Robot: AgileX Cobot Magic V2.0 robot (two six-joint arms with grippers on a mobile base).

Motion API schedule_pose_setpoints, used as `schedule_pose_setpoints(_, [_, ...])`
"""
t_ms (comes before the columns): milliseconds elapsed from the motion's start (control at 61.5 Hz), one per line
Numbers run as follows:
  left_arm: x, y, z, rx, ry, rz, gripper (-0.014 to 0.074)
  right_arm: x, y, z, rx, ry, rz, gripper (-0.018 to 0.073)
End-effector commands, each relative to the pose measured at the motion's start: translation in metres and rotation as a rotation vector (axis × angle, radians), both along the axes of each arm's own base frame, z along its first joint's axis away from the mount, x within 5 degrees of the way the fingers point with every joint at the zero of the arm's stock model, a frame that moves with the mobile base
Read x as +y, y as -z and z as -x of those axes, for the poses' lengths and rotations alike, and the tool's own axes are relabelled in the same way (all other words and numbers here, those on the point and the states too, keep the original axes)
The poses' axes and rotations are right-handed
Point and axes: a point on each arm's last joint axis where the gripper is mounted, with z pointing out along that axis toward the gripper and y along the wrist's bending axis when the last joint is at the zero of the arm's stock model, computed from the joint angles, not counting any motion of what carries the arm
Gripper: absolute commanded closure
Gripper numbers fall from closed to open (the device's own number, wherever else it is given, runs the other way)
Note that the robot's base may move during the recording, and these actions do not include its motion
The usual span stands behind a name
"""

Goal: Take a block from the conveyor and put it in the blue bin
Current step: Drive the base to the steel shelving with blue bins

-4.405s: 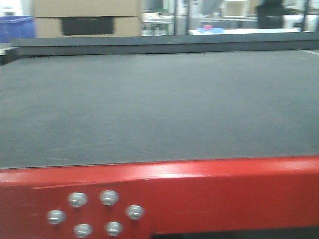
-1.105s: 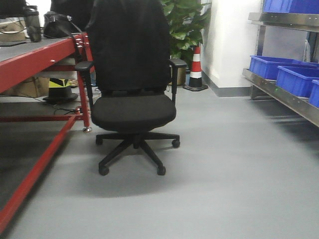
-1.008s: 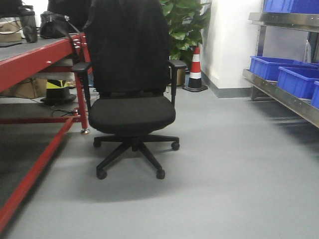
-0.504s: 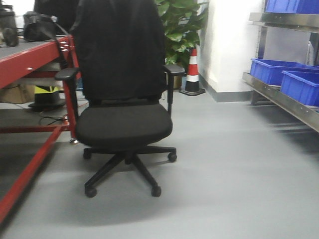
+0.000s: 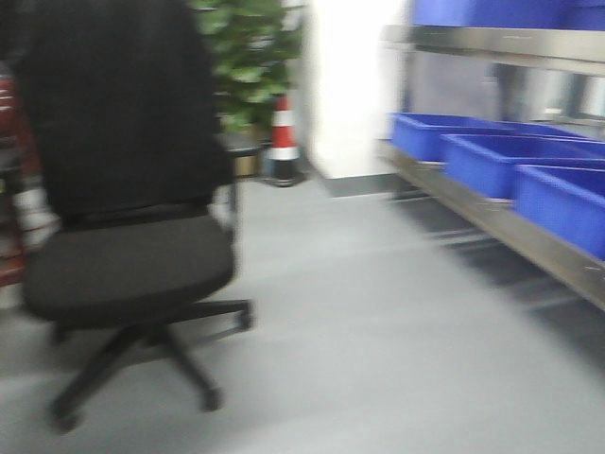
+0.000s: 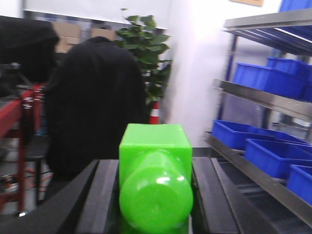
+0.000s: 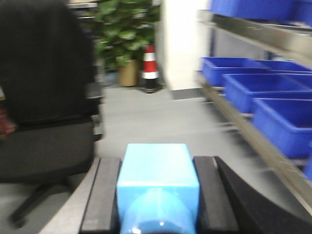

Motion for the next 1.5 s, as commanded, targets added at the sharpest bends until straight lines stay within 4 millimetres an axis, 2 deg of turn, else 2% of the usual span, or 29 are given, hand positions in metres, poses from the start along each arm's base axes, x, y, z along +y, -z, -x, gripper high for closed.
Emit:
schedule_pose_setpoints(0, [0.0001,-0.0021,0.0011,-0.022,-0.002,0.006,0.0707,-0.0002,-0.0025,0.0011,-0.021,0.001,0.011,0.0721])
schedule_pose_setpoints(1479, [0.0001,-0.0021,0.0011,-0.022,-0.002,0.006,0.0707,-0.0002,-0.0025,0.0011,-0.021,0.001,0.011,0.0721])
